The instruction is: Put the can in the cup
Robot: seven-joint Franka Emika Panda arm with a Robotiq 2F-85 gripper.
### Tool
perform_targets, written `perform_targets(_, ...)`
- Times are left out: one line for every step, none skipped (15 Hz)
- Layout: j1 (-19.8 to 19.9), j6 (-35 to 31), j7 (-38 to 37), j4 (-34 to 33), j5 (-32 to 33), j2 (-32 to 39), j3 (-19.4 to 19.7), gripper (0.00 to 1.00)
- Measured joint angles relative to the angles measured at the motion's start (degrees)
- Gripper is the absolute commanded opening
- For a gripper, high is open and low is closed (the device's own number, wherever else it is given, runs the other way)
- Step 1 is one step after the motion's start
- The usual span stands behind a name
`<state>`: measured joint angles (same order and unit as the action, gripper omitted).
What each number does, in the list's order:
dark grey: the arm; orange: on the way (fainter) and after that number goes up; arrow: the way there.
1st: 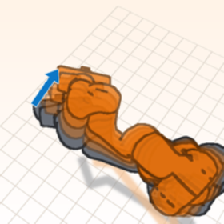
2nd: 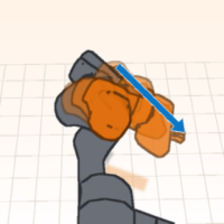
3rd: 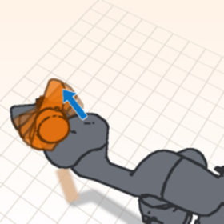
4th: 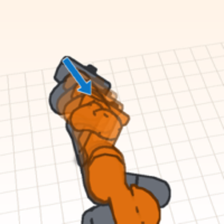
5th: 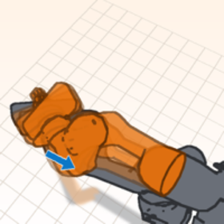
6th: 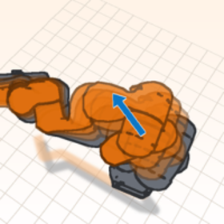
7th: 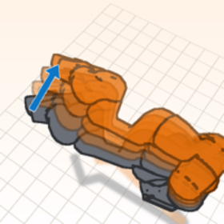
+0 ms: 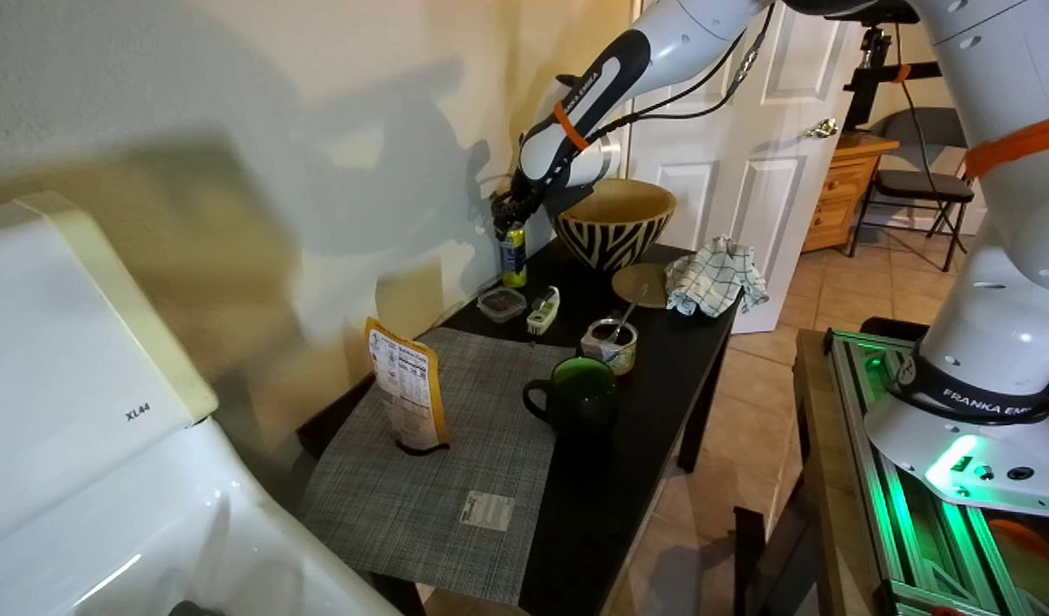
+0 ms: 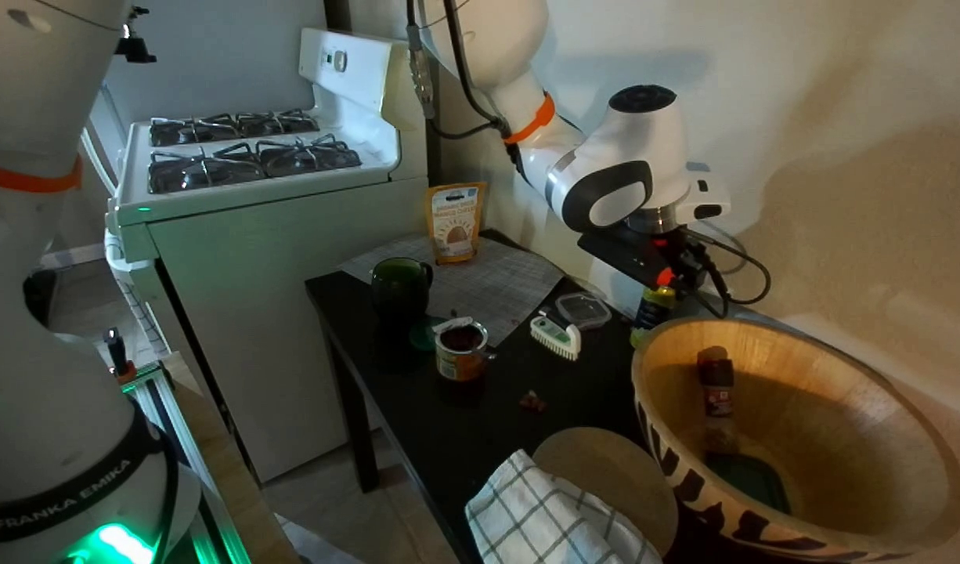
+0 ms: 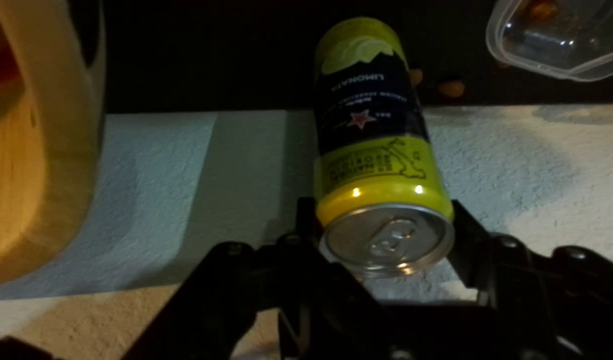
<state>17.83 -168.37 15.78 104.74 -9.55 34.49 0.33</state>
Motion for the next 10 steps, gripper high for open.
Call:
perform_targets(0.0,0.0,0.0,0.0,0.1,0.0,0.0,0.38)
perform_targets(0.0,0.0,0.0,0.1,0.3,-0.1,0.0,0.38)
perform_targets(0.0,0.0,0.0,0.5,0.6,-0.4,-0.1,0.38)
perform_targets(0.0,0.0,0.4,1.2,0.9,-0.9,-0.5,0.38)
perform_targets(0.2,0.0,1.0,2.6,1.2,-2.0,-1.1,0.38)
perform_targets(0.4,-0.1,1.8,4.5,1.5,-3.6,-1.8,0.38)
perform_targets(0.4,-0.6,2.4,6.9,1.9,-5.7,-2.3,0.38)
perform_targets(0.2,-1.4,2.6,9.8,2.7,-8.2,-2.3,0.38)
perform_targets(0.1,-2.4,2.7,12.6,3.6,-10.7,-2.2,0.38)
perform_targets(0.1,-3.2,2.7,15.7,4.7,-13.5,-2.1,0.38)
